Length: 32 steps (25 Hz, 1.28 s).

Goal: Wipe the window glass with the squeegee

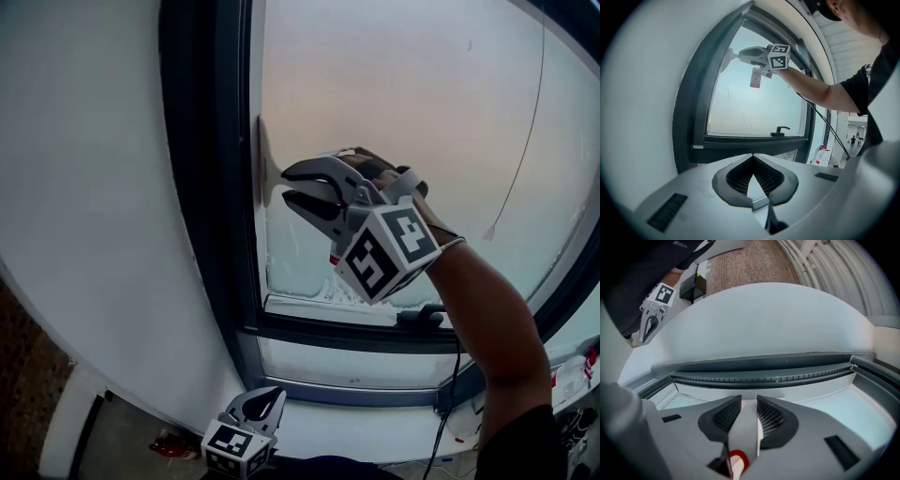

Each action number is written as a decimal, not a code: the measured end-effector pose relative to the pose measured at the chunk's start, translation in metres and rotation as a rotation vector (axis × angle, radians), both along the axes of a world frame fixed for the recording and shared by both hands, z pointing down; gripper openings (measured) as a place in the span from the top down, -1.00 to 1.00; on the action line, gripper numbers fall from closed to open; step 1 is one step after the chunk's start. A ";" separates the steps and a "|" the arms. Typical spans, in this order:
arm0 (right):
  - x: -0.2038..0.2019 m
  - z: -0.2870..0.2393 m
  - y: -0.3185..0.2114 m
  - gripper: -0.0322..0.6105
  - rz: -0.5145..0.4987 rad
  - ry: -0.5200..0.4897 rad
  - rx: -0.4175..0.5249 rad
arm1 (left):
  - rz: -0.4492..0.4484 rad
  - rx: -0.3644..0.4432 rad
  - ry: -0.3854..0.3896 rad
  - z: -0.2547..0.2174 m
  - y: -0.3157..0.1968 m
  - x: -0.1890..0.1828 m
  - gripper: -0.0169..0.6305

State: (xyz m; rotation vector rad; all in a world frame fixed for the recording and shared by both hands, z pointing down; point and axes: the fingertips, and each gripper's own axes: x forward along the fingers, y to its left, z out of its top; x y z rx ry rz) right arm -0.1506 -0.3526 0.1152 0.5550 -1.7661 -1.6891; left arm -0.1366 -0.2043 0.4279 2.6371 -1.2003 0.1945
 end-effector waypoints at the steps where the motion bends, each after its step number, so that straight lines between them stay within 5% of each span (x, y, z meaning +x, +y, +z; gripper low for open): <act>1: 0.001 0.000 0.000 0.61 0.005 0.003 0.004 | -0.007 -0.009 -0.002 0.001 0.000 -0.001 0.95; 13: 0.038 -0.001 0.005 0.61 0.044 -0.016 -0.016 | 0.052 -0.026 0.001 0.002 0.000 0.026 0.95; 32: 0.161 -0.011 0.039 0.61 0.152 -0.034 -0.016 | 0.178 -0.024 0.011 0.011 0.018 0.115 0.95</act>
